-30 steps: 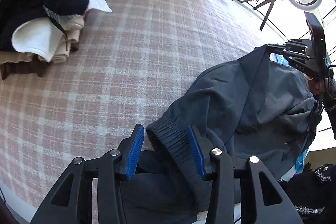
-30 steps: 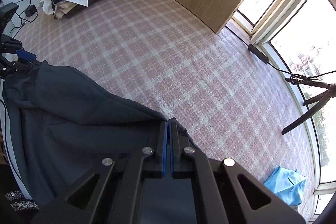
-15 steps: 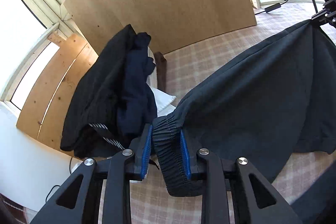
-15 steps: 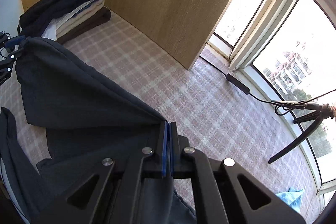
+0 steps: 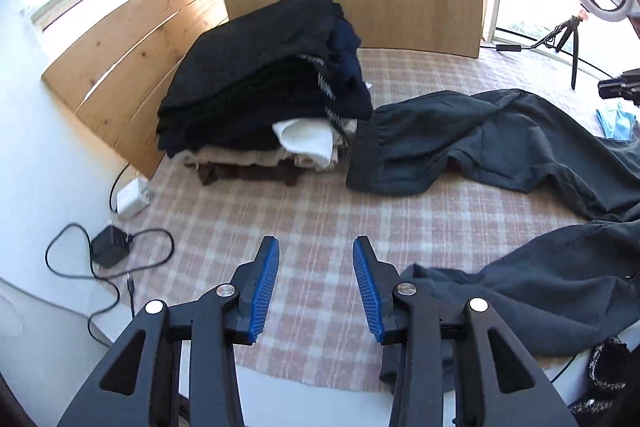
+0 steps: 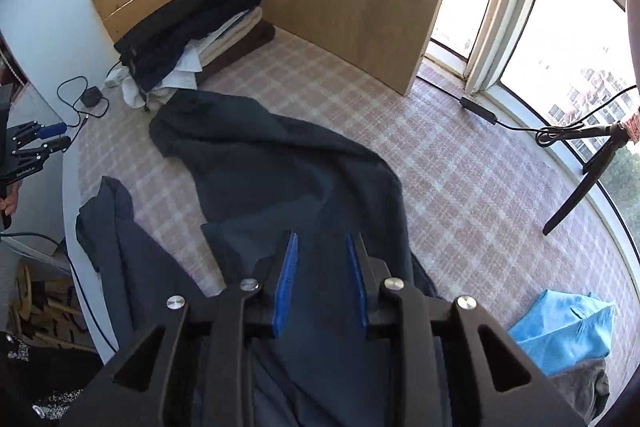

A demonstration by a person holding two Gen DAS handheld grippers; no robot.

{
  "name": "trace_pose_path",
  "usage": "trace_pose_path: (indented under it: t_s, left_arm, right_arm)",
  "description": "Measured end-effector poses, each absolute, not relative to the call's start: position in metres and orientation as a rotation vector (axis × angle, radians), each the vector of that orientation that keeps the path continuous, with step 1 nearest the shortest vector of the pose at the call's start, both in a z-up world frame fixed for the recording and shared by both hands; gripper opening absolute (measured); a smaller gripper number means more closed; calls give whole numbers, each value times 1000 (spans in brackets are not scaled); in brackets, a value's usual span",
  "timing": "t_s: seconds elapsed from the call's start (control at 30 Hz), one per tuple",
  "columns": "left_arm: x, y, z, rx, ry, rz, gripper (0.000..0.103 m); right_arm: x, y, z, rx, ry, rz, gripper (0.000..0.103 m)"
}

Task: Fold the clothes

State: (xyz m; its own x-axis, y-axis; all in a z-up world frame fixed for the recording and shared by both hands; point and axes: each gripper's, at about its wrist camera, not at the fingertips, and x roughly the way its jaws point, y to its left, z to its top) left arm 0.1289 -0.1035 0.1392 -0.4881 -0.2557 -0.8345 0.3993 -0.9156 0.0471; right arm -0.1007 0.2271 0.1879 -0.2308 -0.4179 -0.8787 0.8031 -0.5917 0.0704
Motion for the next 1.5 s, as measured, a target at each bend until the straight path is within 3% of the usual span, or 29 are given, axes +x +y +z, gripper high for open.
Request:
trace_pose_path:
  t_s: [0.13,0.33,0.43,0.53,0.67,0.7,0.77,0.8,0.97,1.1,1.17,1.37,1.5]
  left_arm:
    - [194,-111,139,1286,425,-2373,36]
    - [229,-115,140,1245,483,-2383,36]
    - [246,-118,140,1224,509,-2389,36]
    - [263,-120,141,1203,535,-2394,36]
    - [283,-125,141,1177,554,-2399,36]
    - [284,-131,139,1180,557,-2403,36]
    - [286,-142,136,1184,566,-2413,36]
    - [287,-147,134,1186,567,-2417,36]
    - [280,-165,122,1217,580,-2439,36]
    - [271,-170,122,1231,575,-2476,36]
    - [265,-168,124,1242,559,-2509,36]
    - [224,-140,110,1369,579,-2636,36]
    - [175,-111,95,1507,490,-2692,44]
  right_arm:
    - [-17,167,163,1156,519,-1652,30]
    - [59,54,105,1161,675,-1428,33]
    - [77,24,97,1150,720,-1407,34]
    - [83,3,90,1160,757,-1420,42]
    - [76,-11,79,1223,771,-1431,41]
    - [73,-13,78,1230,767,-1435,37]
    - [68,-13,80,1248,752,-1445,7]
    - [66,-11,84,1253,729,-1450,3]
    - [64,-5,126,1186,645,-1510,2]
    - [55,40,214,1024,176,-1378,3]
    - [50,64,231,930,45,-1314,3]
    - [31,66,152,1234,487,-1538,3]
    - [21,97,134,1347,445,-1526,5]
